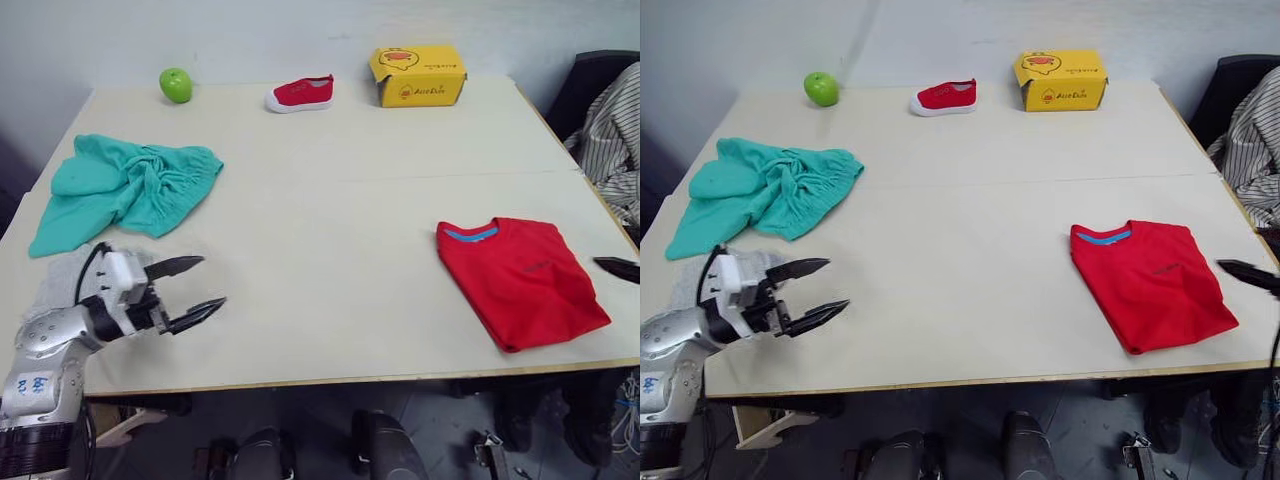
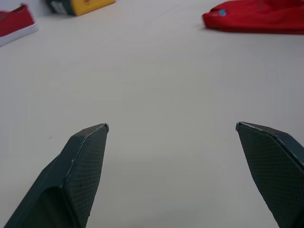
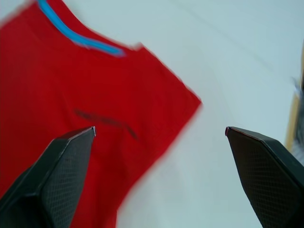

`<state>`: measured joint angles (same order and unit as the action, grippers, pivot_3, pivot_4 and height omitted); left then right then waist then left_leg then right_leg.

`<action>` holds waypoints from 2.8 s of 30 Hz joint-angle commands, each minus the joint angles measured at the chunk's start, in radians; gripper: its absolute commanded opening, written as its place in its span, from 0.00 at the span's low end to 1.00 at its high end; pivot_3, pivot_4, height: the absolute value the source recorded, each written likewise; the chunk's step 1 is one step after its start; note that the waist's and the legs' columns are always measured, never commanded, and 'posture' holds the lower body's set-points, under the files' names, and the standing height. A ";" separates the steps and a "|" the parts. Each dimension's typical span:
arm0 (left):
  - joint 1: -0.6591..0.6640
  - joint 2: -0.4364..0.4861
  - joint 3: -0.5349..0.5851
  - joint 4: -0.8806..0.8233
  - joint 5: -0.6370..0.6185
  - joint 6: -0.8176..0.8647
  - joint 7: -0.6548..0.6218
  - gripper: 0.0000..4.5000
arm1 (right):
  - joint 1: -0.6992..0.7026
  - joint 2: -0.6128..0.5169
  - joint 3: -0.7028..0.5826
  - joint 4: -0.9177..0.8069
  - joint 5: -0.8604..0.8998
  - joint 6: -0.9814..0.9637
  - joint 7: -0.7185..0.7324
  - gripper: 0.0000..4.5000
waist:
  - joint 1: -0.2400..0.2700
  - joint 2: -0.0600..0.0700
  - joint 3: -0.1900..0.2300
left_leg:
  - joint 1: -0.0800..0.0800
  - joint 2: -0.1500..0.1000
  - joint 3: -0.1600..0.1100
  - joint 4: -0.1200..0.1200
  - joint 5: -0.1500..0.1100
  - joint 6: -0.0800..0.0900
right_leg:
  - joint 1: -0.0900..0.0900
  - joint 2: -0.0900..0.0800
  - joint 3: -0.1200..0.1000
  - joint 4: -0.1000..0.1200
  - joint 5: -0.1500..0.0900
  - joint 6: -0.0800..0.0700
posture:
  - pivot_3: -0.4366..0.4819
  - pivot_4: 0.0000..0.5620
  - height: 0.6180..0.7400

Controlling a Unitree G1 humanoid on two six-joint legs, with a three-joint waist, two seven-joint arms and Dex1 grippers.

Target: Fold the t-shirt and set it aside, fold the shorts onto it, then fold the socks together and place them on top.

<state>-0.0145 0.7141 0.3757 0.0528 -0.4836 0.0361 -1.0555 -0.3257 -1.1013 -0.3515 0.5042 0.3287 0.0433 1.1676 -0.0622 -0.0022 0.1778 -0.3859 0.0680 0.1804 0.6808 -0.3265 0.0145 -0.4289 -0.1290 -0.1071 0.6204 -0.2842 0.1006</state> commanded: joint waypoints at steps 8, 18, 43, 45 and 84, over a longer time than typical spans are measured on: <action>0.315 -0.031 0.323 0.022 -0.009 -0.065 0.135 1.00 | 0.237 0.378 0.062 -0.592 0.003 -0.176 -0.218 0.99 | 0.032 -0.004 -0.001 | -0.001 -0.002 -0.002 0.000 -0.002 0.003 | 0.000 -0.003 -0.001 -0.001 0.000 -0.001 | 0.48 0.27 1.00; 0.510 -0.165 0.471 -0.125 -0.083 0.051 0.315 1.00 | 0.241 0.529 0.191 -0.612 -0.041 -0.214 -0.301 0.99 | 0.025 -0.002 0.000 | -0.002 -0.009 -0.024 -0.002 -0.004 0.013 | 0.016 -0.019 -0.015 -0.005 -0.001 -0.001 | 0.48 0.27 1.00; -1.050 -0.016 -0.422 1.200 0.593 0.001 0.476 0.87 | 0.516 0.527 0.075 -0.857 0.068 -0.122 -0.378 1.00 | 0.039 -0.011 0.003 | -0.002 -0.023 -0.035 -0.016 0.019 0.001 | 0.027 -0.016 -0.050 -0.009 -0.003 0.001 | 0.48 0.27 1.00; -1.070 -0.023 -0.419 1.237 0.605 0.015 0.506 0.72 | 0.544 0.529 0.065 -0.873 0.071 -0.121 -0.391 1.00 | 0.037 -0.011 0.003 | -0.001 -0.023 -0.035 -0.016 0.019 0.002 | 0.028 -0.016 -0.048 -0.008 -0.002 0.001 | 0.48 0.27 1.00; -0.739 -0.461 -0.550 0.014 0.280 0.331 -0.026 0.05 | 0.622 0.455 -0.048 -0.847 0.066 -0.125 -0.376 1.00 | 0.068 -0.023 0.010 | -0.002 -0.020 -0.030 0.002 0.014 0.007 | 0.017 -0.015 -0.027 0.004 -0.001 0.004 | 0.48 0.27 1.00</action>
<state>-0.7408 0.2634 -0.1713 0.1422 -0.1871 0.3792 -1.1140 0.2882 -0.6421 -0.3606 -0.3116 0.3822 -0.0720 0.7936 0.0062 -0.0250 0.1879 -0.3882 0.0480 0.1498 0.6830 -0.3123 0.0219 -0.4114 -0.1458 -0.1344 0.6237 -0.2847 0.1047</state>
